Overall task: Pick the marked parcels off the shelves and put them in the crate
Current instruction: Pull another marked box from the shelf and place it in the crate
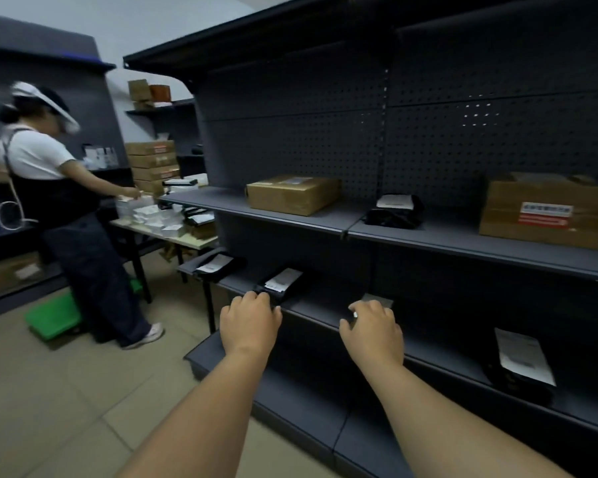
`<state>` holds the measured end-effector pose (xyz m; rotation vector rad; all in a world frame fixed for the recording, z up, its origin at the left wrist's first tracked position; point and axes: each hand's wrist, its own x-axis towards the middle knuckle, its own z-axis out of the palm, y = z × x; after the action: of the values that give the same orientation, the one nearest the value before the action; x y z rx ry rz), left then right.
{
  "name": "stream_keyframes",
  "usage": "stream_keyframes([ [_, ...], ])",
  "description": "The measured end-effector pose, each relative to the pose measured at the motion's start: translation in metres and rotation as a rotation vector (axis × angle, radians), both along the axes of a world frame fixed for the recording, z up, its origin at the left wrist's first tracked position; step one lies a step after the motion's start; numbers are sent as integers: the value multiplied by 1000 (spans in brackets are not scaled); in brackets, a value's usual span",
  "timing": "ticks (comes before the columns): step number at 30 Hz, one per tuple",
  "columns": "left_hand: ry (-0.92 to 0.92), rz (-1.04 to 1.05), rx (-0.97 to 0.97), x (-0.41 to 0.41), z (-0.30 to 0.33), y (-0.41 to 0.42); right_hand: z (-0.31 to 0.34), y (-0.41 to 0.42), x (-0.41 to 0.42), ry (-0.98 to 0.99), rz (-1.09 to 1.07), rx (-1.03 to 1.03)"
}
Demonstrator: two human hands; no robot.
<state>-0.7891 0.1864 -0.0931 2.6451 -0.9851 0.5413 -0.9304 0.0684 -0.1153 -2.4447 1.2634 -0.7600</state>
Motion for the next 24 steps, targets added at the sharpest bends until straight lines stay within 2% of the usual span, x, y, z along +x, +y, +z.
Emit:
stream_keyframes([
  [7,-59,63,27,78,11,-53,12,-52,85,-44,55,-5],
  [17,-99,56,-52,193,63,-176,58,-171,196,-96,44,-49],
  [24,-125,60,-113,252,87,-228,79,-229,245,-138,34,-72],
])
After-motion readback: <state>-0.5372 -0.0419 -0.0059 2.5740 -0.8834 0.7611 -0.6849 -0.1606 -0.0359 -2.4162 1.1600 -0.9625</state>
